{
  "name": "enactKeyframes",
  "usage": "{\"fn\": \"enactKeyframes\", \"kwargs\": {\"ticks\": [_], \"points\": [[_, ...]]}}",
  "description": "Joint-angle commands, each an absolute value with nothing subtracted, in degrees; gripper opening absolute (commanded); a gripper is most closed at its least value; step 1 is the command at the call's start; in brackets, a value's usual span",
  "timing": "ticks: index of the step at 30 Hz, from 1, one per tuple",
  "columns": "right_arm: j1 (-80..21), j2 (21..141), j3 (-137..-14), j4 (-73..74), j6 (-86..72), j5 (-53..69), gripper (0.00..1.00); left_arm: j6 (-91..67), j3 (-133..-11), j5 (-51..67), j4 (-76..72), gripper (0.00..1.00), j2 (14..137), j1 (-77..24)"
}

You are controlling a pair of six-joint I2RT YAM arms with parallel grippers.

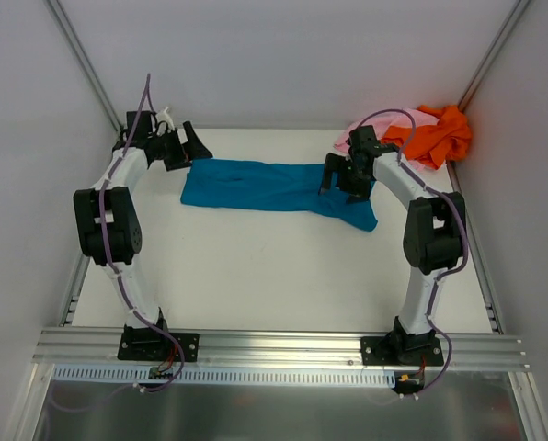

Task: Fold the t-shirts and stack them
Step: Fold the other side of the tshirt into a rectangle, then rotate the tshirt 90 degrees

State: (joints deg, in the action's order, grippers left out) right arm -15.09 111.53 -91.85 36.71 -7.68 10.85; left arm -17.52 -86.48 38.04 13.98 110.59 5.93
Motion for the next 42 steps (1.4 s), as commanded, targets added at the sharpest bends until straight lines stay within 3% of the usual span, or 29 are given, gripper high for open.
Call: {"fn": "enactKeyframes", "kwargs": {"ticks": [1,6,11,22,34,42], "points": [[-15.3,111.1,-92.0,37.8,-7.2,11.7,0.99,-6.9,-94.3,40.2,19.1,0.99,114.7,3.4],[-15.0,110.9,-92.9,40.0,-6.8,11.4,1.0,7.3,-101.1,30.7,29.5,0.99,119.6,-2.3],[-14.8,108.3,-93.1,42.6,-6.5,11.6,0.99,24.1,-97.8,23.2,33.7,0.99,118.1,-8.2],[-13.9,104.2,-89.0,45.9,-4.9,13.5,0.99,41.8,-100.6,4.8,29.0,0.99,118.5,-7.2],[-14.0,104.6,-90.2,49.8,-3.8,10.8,1.0,47.1,-106.8,22.0,32.7,0.99,123.8,-4.3],[-14.7,105.6,-93.0,52.3,-3.1,9.2,1.0,50.8,-108.3,27.3,38.8,0.98,126.2,-3.0]]}}
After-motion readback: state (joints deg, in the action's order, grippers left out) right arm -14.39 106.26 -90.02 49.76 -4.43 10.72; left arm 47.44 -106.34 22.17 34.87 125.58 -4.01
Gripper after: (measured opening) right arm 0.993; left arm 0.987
